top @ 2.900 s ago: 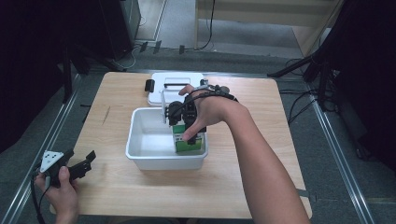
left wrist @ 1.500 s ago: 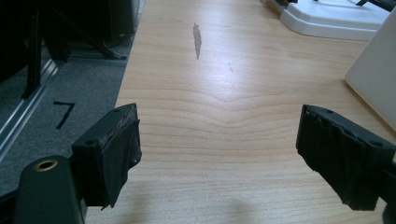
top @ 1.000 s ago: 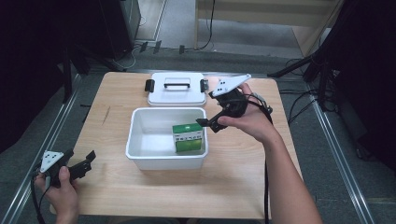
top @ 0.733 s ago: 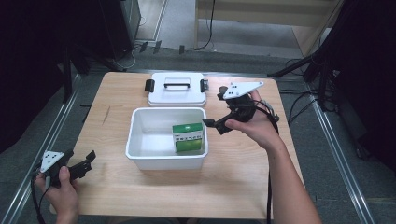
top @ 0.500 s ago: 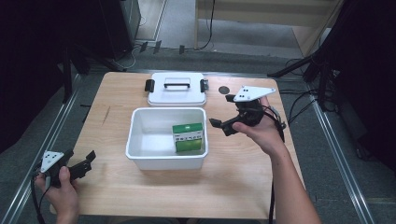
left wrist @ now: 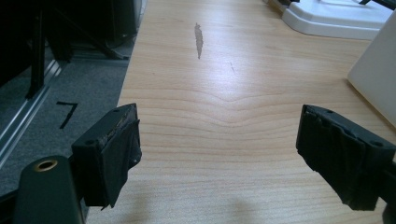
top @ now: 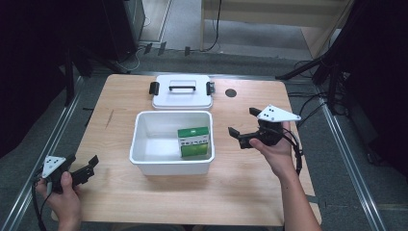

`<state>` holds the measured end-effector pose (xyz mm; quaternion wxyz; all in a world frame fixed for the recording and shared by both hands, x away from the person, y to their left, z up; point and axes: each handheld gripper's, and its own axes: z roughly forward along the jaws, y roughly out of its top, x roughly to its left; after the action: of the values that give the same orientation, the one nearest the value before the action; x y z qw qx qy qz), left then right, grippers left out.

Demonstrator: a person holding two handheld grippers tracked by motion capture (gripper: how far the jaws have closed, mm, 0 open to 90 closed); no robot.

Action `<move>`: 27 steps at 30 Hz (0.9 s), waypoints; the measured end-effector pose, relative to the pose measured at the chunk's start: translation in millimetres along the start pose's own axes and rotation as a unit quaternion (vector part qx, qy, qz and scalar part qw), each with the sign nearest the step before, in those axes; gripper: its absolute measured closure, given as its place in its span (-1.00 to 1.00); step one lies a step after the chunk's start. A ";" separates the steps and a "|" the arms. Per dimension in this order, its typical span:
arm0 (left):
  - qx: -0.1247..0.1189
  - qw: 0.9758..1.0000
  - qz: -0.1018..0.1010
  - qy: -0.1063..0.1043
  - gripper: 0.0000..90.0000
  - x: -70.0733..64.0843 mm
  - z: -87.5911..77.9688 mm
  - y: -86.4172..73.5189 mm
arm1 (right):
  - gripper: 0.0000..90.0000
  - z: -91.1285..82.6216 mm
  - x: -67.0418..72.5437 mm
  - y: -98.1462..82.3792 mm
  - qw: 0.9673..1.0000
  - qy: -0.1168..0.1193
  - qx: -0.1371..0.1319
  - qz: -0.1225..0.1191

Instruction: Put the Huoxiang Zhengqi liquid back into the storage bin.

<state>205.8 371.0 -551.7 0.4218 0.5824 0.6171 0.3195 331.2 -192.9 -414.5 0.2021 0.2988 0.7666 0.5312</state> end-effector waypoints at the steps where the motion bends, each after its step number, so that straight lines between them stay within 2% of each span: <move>1: 0.000 1.000 0.000 0.000 -0.67 0.0 -0.1 0.0 | -1.00 -1.7 -1.0 -4.1 1.000 -0.005 -0.004 0.005; 9: -0.001 1.000 0.000 0.001 -0.67 -0.2 -0.2 -0.2 | -1.00 -17.9 -8.1 -38.7 0.997 -0.057 -0.026 0.041; 11: -0.002 1.000 0.000 0.002 -0.67 -0.4 -0.3 -0.3 | -1.00 -22.1 -9.8 -49.0 0.996 -0.075 -0.024 0.041; 13: -0.002 1.000 0.000 0.002 -0.67 -0.4 -0.4 -0.3 | -1.00 -26.8 -12.6 -59.8 0.995 -0.084 -0.023 0.052; 15: -0.002 1.000 0.000 0.003 -0.67 -0.3 -0.5 -0.3 | -1.00 -32.0 -14.9 -71.1 0.993 -0.101 -0.019 0.055; 20: -0.003 1.000 0.000 0.004 -0.67 -0.5 -0.7 -0.4 | -1.00 -47.4 -21.2 -98.4 0.989 -0.125 -0.020 0.083; 22: -0.003 1.000 -0.002 0.004 -0.67 -0.6 -0.8 -0.4 | -1.00 -56.1 -24.2 -114.4 0.986 -0.139 -0.012 0.089; 24: -0.003 1.000 -0.002 0.005 -0.68 -0.3 -1.2 -0.5 | -1.00 -58.2 -25.0 -117.8 0.986 -0.142 -0.013 0.090; 27: -0.005 1.000 -0.005 0.006 -0.67 0.1 -1.4 -0.6 | -1.00 -66.2 -27.5 -130.4 0.983 -0.150 -0.011 0.104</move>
<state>204.3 371.1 -551.7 0.4226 0.5756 0.6207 0.3237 278.3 -290.8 -513.1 0.2616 0.4513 0.6863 0.5069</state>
